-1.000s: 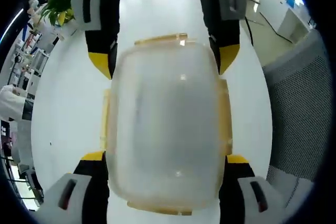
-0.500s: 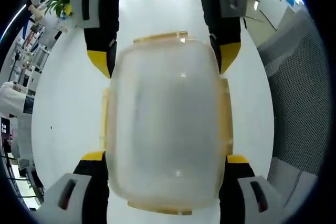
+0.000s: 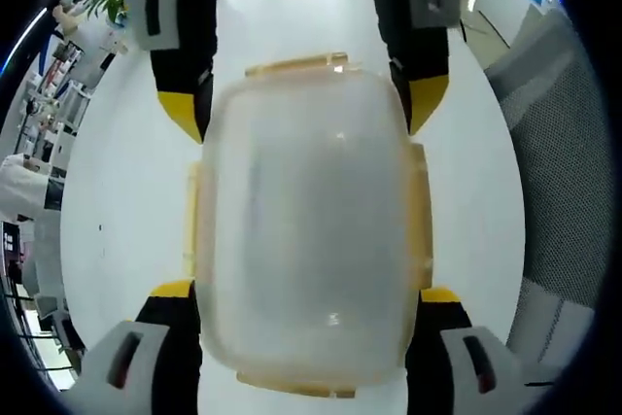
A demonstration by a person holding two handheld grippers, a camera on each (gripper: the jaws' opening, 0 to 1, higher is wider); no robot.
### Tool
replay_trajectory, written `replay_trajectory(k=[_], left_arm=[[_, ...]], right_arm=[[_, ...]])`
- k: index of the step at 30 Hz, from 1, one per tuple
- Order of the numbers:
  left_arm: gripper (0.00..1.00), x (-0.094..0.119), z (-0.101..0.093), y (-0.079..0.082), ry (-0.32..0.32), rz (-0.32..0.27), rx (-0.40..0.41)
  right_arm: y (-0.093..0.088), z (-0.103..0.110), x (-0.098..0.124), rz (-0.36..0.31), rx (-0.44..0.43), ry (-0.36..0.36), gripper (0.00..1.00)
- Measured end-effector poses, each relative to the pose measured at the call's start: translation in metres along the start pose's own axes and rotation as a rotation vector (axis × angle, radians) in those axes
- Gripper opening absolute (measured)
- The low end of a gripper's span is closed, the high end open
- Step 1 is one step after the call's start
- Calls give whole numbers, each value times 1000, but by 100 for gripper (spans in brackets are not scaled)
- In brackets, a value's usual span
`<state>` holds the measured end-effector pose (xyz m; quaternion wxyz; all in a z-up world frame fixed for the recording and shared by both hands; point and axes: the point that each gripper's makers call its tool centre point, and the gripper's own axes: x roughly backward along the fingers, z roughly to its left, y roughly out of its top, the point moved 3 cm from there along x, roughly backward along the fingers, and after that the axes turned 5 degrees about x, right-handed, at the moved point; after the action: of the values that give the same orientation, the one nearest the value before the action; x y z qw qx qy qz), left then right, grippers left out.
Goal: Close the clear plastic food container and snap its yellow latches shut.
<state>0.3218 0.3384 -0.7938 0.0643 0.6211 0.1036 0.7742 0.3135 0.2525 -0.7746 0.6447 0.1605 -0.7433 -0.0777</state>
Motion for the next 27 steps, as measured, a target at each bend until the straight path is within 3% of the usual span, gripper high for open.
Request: replay_trajectory(k=[27], left_arm=[[86, -13, 76, -8, -7, -16, -26]], right_arm=[[2, -73, -14, 43, -23, -10, 73]])
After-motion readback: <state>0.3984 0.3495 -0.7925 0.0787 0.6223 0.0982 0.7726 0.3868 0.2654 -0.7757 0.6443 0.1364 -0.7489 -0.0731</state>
